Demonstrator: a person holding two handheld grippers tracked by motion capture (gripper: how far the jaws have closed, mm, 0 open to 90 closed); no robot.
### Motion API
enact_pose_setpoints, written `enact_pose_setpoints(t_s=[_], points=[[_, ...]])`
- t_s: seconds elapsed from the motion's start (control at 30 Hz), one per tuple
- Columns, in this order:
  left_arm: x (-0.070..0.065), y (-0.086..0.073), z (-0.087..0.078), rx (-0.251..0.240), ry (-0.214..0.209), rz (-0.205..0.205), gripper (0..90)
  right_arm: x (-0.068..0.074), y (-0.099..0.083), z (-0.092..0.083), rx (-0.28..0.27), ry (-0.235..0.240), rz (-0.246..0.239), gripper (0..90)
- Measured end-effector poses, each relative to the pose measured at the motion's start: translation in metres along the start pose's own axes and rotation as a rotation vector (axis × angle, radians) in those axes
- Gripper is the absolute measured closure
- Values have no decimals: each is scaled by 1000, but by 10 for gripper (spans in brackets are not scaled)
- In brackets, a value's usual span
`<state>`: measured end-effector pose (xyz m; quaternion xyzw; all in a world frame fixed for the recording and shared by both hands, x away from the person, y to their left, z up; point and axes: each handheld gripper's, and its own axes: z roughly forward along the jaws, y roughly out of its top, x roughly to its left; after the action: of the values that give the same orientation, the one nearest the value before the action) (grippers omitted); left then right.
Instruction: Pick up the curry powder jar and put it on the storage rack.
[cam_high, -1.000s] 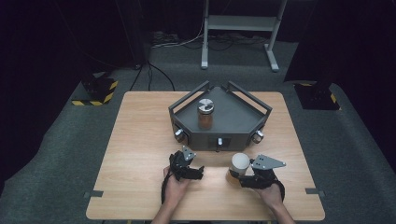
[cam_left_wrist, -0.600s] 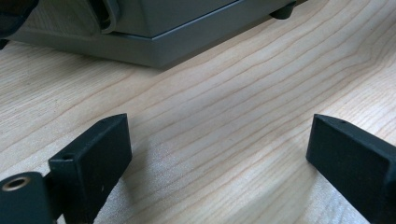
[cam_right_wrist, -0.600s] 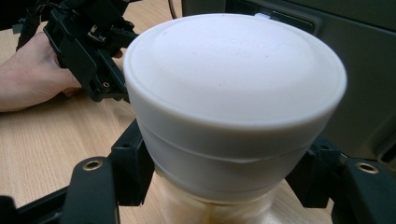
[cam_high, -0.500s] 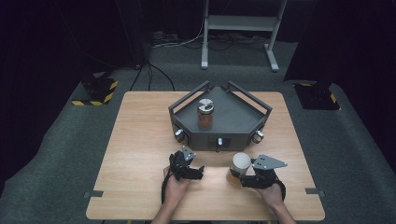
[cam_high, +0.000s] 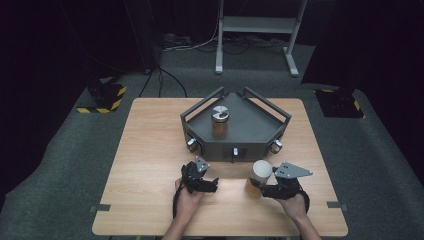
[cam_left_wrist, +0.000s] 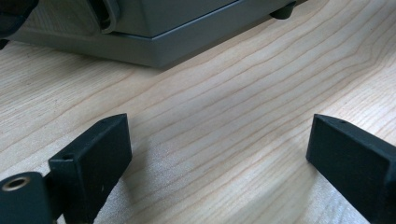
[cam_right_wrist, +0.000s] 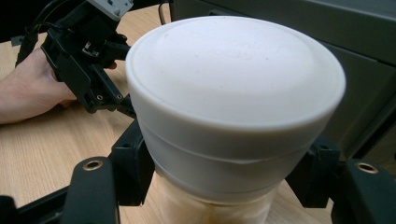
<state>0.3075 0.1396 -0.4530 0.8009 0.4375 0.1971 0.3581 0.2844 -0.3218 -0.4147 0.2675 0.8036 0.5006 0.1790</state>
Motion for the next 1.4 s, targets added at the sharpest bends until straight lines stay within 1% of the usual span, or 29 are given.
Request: enact_pose_setpoints(t_s=[0.4,0.9,1.17,1.4], points=[[0,0,0,0,0,0,67,-7,7,-7,-13,3,16,353],[0,0,0,0,0,0,67,-17,20,-19,-37,12,42,354],[0,0,0,1,0,0,67,-23,35,-28,-58,12,55,354],[0,0,0,1,0,1,67,-28,47,-33,-68,15,59,354]])
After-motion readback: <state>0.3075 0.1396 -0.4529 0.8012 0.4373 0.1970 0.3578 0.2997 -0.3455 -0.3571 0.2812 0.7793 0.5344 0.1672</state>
